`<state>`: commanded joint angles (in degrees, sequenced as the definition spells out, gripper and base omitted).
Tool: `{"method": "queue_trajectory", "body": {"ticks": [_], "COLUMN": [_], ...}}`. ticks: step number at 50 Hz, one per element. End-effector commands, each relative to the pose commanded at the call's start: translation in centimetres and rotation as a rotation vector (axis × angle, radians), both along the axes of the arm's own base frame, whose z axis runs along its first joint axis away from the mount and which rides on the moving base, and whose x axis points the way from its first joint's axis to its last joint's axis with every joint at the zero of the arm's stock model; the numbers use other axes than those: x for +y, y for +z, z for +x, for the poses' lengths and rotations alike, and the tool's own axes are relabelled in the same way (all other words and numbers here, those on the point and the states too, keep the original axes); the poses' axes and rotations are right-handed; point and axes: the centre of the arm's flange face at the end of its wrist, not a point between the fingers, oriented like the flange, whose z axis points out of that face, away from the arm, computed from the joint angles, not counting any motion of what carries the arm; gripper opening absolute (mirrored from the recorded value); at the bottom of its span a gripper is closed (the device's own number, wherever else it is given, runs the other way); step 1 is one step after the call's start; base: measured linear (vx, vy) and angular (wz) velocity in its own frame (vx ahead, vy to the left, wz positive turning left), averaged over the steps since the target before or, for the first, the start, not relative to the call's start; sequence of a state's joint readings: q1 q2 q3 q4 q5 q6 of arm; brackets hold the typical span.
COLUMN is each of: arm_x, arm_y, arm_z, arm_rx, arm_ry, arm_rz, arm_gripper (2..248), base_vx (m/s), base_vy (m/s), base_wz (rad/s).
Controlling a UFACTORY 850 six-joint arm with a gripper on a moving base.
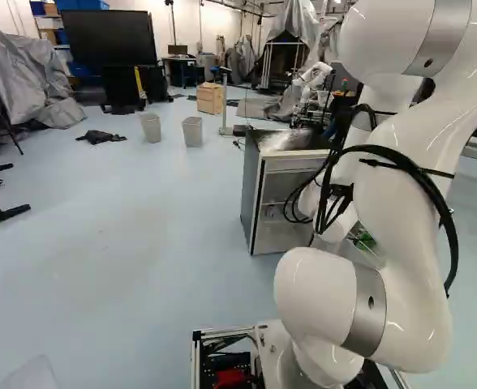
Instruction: Grab a drink from the fridge
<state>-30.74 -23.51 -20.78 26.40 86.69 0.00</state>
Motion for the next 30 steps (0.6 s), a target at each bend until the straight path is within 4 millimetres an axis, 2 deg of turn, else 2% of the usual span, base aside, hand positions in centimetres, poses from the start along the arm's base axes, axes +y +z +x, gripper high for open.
{"method": "queue_trajectory", "body": {"ticks": [30], "arm_x": [-1.2], "arm_y": [-1.1], "arm_z": [0.4], "arm_rx": [0.032], "arm_ry": [-0.243], "arm_rz": [0.068], "arm_gripper": [247], "base_vx": [0.0], "base_vy": [0.0], "base_wz": [0.0]}}
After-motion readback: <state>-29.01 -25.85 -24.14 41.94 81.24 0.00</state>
